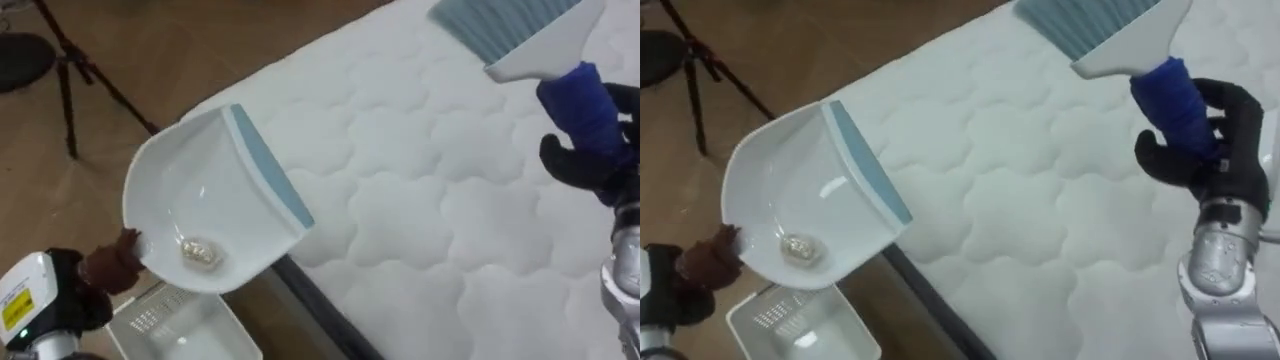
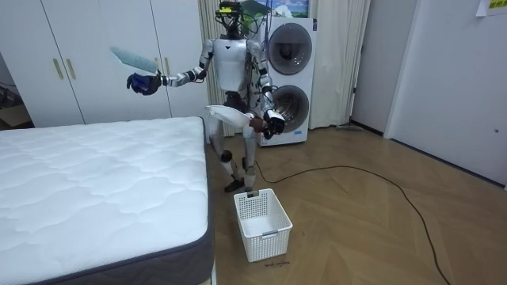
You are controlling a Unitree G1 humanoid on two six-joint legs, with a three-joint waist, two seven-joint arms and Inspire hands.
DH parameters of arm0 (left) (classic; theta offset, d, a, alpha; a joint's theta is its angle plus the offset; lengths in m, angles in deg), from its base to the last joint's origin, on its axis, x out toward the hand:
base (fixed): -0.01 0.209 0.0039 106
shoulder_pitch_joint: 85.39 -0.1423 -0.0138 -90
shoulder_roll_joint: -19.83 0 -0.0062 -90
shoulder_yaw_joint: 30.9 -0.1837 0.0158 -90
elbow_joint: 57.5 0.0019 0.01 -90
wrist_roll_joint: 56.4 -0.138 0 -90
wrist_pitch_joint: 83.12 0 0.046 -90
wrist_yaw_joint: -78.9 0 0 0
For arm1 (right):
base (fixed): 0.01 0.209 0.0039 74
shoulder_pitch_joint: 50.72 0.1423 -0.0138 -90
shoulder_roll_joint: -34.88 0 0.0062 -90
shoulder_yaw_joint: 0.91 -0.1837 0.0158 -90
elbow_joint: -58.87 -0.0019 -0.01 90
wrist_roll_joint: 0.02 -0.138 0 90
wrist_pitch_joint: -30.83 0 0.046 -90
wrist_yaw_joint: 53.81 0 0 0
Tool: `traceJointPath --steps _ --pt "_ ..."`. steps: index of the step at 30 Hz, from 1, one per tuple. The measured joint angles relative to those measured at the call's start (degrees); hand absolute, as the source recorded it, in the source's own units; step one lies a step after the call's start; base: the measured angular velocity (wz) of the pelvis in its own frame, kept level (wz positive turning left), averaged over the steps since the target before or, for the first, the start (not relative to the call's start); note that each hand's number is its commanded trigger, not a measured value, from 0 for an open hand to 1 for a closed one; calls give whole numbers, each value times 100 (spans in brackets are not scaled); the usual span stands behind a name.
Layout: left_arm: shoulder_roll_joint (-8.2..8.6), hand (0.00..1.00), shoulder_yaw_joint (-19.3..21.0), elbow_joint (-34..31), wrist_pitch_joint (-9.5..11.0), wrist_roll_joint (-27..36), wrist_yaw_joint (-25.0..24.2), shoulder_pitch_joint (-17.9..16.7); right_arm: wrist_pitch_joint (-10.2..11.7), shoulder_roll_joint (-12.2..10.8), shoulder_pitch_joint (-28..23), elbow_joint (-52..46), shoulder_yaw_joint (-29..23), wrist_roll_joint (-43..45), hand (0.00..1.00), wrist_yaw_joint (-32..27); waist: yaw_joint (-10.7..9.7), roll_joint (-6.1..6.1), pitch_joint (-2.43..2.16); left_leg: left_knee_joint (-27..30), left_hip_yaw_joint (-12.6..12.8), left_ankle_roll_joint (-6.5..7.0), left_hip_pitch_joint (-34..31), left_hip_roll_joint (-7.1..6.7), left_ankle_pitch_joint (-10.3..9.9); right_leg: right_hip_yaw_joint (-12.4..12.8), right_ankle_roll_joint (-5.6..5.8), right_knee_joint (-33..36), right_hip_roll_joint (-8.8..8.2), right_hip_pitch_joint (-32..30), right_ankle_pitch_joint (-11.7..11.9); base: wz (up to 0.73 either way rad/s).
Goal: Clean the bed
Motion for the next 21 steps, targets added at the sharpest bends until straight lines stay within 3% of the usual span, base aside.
traceJointPath --steps 1,2,3,4,5,6,8,10,11,13,15,16,18,19,20,21 --pt "1 100 5 0 -2 1 0 6 0 0 22 25 -2 2 0 -16 68 20 5 -55 -179 -12 -45 -19 57 191 -23 -37 56 -226 14 49" --pt "-9 100 36 1 -21 2 0 14 20 -2 24 36 12 5 0 -56 173 91 48 -86 -410 -40 -109 -17 129 442 -97 -226 79 -627 166 50" --pt "-24 100 61 3 -42 3 -5 0 38 -7 -5 93 25 4 0 -116 222 126 52 -89 -512 -56 -124 -37 154 471 -208 -314 -9 -882 806 62" --pt "-18 100 71 7 -54 8 -11 -29 36 -13 -34 129 37 4 0 -153 242 136 37 -125 -513 -75 -91 -41 164 345 -234 -281 -97 -873 884 63" --pt "-20 100 72 7 -55 61 -17 -60 36 -14 -76 138 57 10 0 -228 298 152 -10 -206 -251 -74 -22 9 205 -4 -257 -313 -203 -775 861 60" --pt "-20 100 65 7 -48 131 -27 -43 37 -15 -61 137 63 9 0 -296 323 207 -17 -233 93 -69 25 107 234 -259 -247 -321 -295 -739 832 60" --pt "-16 100 65 6 -45 160 -32 -32 37 -46 -74 140 80 -27 0 -294 368 223 -22 -321 480 -75 146 209 238 -372 -193 -242 -412 -738 768 51" --pt "-10 100 75 5 -51 118 -43 -41 8 -85 -78 140 169 -27 0 -288 494 211 -19 -463 474 -30 143 125 260 -391 -127 -171 -495 -683 758 34" --pt "-18 100 77 2 -55 119 -63 -56 -16 -144 -105 140 272 -106 0 -288 472 159 -39 -565 285 -6 157 -3 301 -347 -79 -180 -507 -623 779 76" --pt "-19 100 62 -9 -50 121 -151 -5 -50 -268 -145 140 310 -142 0 -277 378 65 -55 -691 -26 65 150 -183 404 -5 11 -214 -459 -547 797 103" --pt "-19 100 39 -11 -33 106 -310 35 -74 -284 -151 140 314 -141 0 -267 272 -11 -56 -738 -442 143 135 -417 473 573 182 -215 -411 -450 741 105" --pt "-19 100 39 -12 -32 107 -318 36 -71 -283 -172 139 313 -137 0 -268 243 -17 -60 -735 -544 156 133 -458 469 731 193 -206 -393 -440 745 101" --pt "-44 100 32 -54 -32 110 -319 82 -77 -282 -273 141 313 -127 0 -271 162 -48 -63 -714 -1088 196 46 -621 474 1303 207 46 -348 -570 757 105" --pt "-59 100 19 -57 -31 112 -320 85 -79 -284 -289 141 313 -126 0 -270 137 -43 -60 -694 -1201 206 20 -641 472 1506 209 129 -318 -625 752 97" --pt "-117 100 14 -57 -23 112 -334 86 -79 -296 -311 151 313 -112 0 -270 129 -24 -46 -669 -1458 211 -5 -652 467 2031 216 80 -99 -755 658 88" --pt "-210 100 22 -57 -22 99 -347 102 -78 -299 -313 159 308 -91 0 -276 102 5 -27 -633 -1731 187 -65 -660 475 2335 168 -74 165 -961 600 92"
